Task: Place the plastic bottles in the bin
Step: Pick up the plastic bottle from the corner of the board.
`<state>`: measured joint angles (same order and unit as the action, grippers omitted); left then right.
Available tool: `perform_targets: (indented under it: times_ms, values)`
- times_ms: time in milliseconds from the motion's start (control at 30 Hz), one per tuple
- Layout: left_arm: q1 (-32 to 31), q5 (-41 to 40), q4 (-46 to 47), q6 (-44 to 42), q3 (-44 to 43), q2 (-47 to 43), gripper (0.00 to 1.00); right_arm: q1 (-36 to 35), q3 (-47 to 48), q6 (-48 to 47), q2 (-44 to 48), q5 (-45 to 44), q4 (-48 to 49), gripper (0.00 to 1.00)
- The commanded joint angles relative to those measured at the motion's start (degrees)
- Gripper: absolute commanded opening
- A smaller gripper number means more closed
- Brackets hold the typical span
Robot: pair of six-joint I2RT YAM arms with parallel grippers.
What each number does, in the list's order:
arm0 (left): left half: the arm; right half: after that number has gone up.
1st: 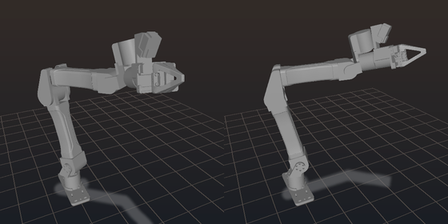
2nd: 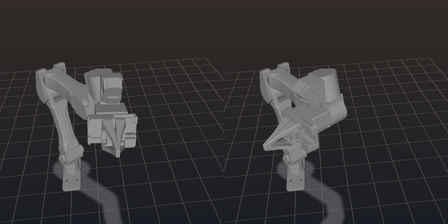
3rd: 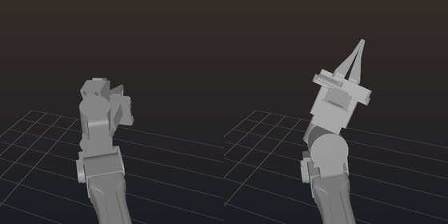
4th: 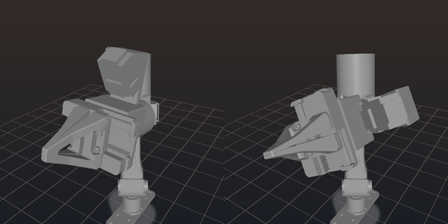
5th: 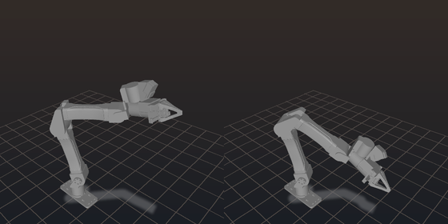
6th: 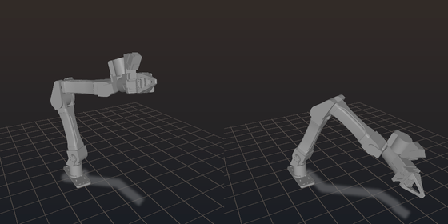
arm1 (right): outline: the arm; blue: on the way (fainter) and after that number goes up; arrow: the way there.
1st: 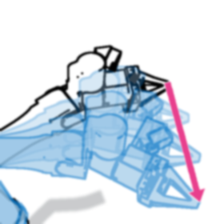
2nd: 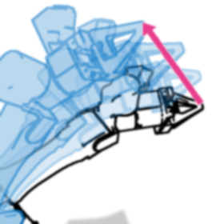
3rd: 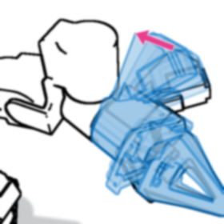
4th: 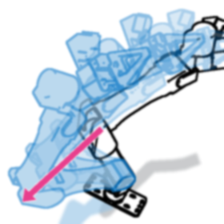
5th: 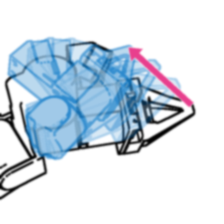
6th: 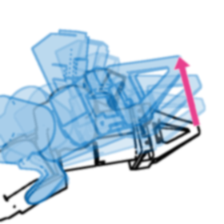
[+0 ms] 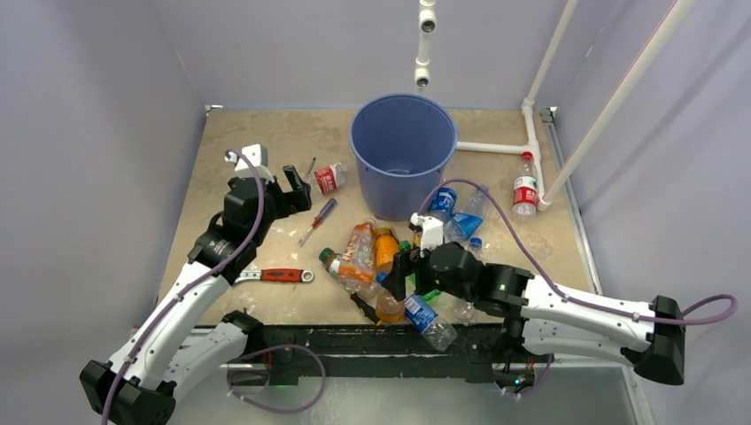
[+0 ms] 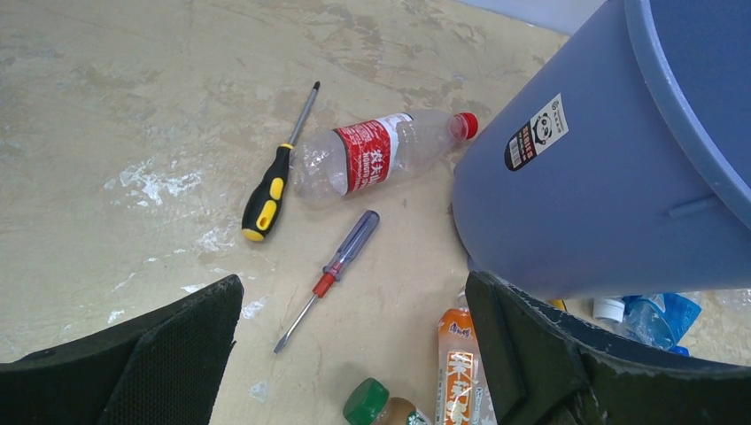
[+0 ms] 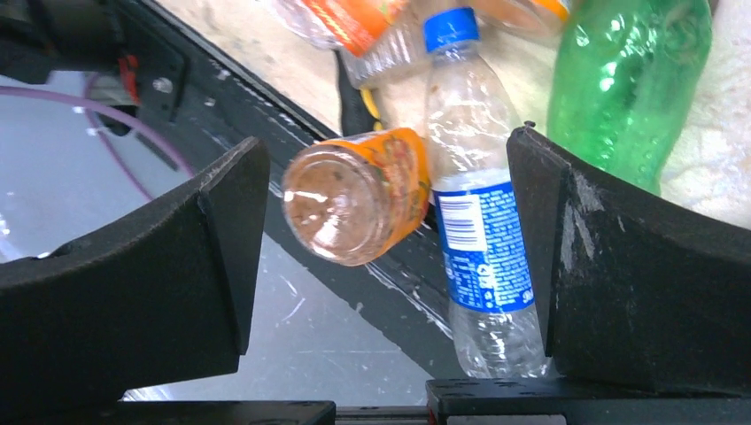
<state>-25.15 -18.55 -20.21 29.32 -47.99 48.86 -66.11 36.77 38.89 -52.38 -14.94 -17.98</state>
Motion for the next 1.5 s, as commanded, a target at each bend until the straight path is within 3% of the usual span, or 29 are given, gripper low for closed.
perform_targets:
  times_ms: [0,633,1033,1233,1367,1467]
  values:
    - [-0.1,1.1,2.2,-1.2,-0.1,0.0,0.97,-1.1,1.3,-1.5,3.4,3.6,2.0,0.99]
    - [-0.1,1.8,2.1,-0.6,-0.1,0.4,0.97,-12.7,11.0,1.6,-13.1,-4.8,-11.7,0.97]
    - [-0.1,1.5,1.5,-0.4,-0.1,0.6,0.96,-13.4,11.8,3.3,-17.0,-7.8,-14.1,0.80]
    - [-0.1,1.1,1.4,-0.2,-0.2,0.5,0.96,-14.0,12.3,2.3,-17.4,-6.6,-13.2,0.62]
    - [-0.1,0.9,1.4,-0.2,-0.1,0.5,0.96,-14.1,13.4,2.4,-15.0,-6.8,-13.5,0.52]
    - [-0.1,0.8,1.4,-0.1,-0.2,0.4,0.95,-14.1,16.2,1.3,-11.3,-7.2,-13.7,0.49]
